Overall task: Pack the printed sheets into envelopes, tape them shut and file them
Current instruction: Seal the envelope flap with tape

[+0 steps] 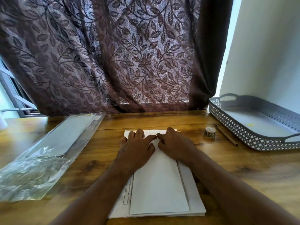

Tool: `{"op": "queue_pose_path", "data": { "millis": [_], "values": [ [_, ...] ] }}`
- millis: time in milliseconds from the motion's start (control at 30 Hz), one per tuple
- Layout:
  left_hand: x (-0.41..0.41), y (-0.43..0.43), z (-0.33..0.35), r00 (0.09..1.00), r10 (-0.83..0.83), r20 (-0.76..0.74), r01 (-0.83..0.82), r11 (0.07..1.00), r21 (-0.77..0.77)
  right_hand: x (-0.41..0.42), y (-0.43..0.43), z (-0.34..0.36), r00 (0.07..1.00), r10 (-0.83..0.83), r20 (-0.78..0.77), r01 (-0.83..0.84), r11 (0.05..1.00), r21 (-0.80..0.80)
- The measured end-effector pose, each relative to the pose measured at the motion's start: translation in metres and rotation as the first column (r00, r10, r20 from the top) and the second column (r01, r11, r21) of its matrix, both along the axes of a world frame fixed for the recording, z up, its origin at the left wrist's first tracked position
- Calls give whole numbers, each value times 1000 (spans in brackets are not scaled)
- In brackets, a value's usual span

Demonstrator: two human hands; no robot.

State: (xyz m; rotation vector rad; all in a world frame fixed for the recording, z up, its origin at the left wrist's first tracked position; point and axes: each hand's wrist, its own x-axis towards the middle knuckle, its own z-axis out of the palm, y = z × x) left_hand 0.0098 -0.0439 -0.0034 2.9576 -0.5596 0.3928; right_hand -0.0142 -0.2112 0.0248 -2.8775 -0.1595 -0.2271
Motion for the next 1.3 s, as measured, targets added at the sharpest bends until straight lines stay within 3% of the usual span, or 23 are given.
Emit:
{"op": "queue_pose_path", "data": {
  "millis": [233,433,533,867,967,1100,1200,1233,1300],
  "values": [
    [2,-1,-1,1000,9,21,-9,1000,-6,10,-8,-11,998,3,-60,2,997,77],
    [4,-1,0,1000,-9,22,9,1000,-8,6,-26,-7,998,-52,18,43,941,336],
    [2,-1,4,1000,-1,11,1,1000,-29,4,-34,-8,996,-75,42,57,941,333],
    [20,9,8,988,97,-119,-133,927,-351,1,-26,-11,997,-74,2,70,958,278],
    [28,6,10,993,42,-111,-101,787,-609,-3,-25,-6,996,-81,28,70,959,273],
    [21,-1,19,961,-62,-271,-209,479,-853,-9,-22,3,995,-93,34,82,964,254],
    [14,-3,24,875,-214,-435,-390,221,-894,-14,-20,7,995,-93,33,82,966,247],
    [11,-3,27,847,-273,-456,-424,171,-889,-14,-20,7,995,-93,35,82,967,240],
    [6,-2,32,805,-354,-475,-449,159,-879,-12,-20,7,994,-101,42,87,963,254]
  ]
}}
